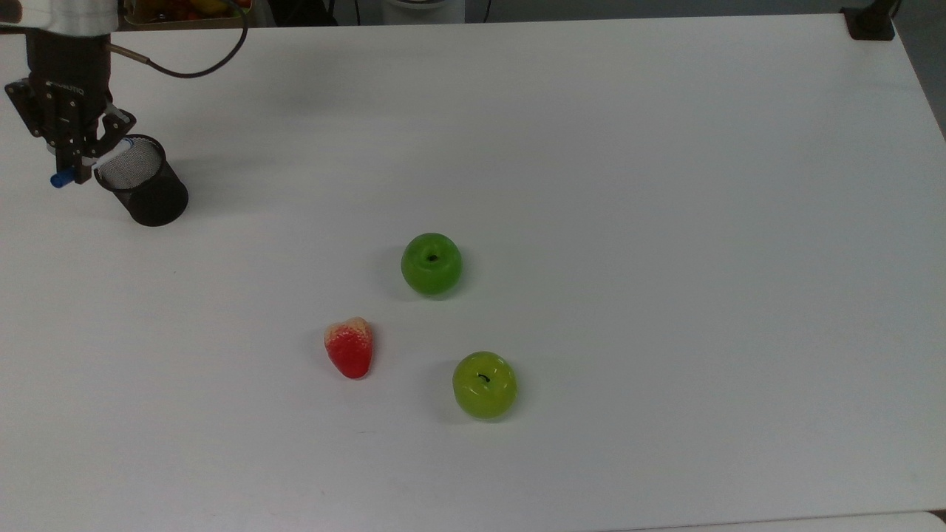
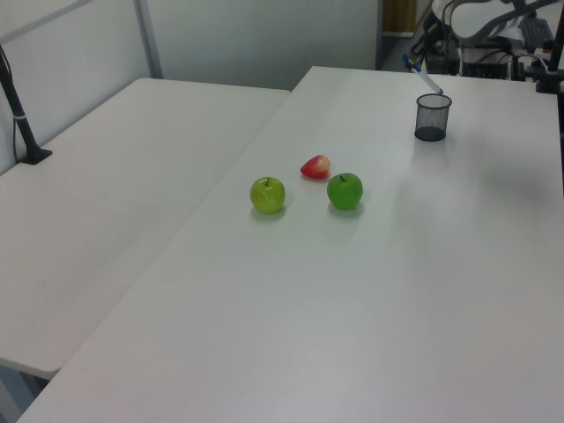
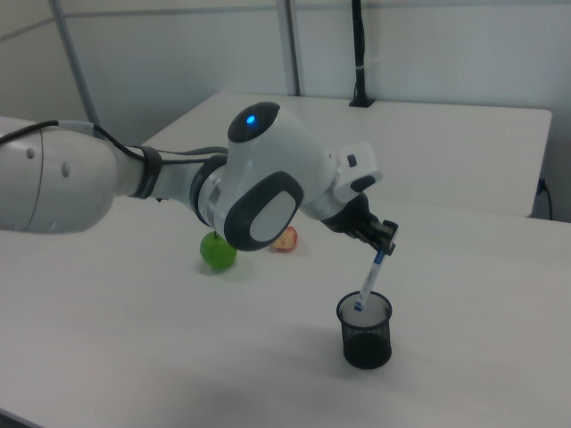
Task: Place marker
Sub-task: 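Carry the marker over the black mesh pen cup, then lower the marker into the pen cup and open the gripper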
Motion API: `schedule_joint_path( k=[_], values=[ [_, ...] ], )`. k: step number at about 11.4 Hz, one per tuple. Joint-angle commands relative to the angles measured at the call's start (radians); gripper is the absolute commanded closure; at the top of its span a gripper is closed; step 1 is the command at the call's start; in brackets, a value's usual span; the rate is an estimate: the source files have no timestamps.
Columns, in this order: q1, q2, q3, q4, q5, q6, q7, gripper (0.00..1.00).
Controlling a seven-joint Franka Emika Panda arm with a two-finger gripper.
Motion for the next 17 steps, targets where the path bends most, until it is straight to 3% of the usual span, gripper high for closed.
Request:
schedule_joint_path(
  k=[1,8,11,12,14,15,17],
  values=[
    [0.005,0.007,-0.006,-0.043,0.019,0.055,-0.013,0.9],
    [0.009,0.016,-0.006,-0.066,0.019,0.077,-0.014,0.86],
    [0.01,0.016,-0.006,-0.066,0.019,0.075,-0.014,0.77],
    [0.01,0.018,-0.006,-0.066,0.019,0.075,-0.014,0.66],
    [0.012,0.016,-0.006,-0.066,0.019,0.074,-0.013,0.3],
    [0.012,0.018,-0.006,-0.066,0.019,0.074,-0.008,0.0],
    [0.013,0.018,-0.006,-0.066,0.019,0.072,-0.004,0.0]
  ],
)
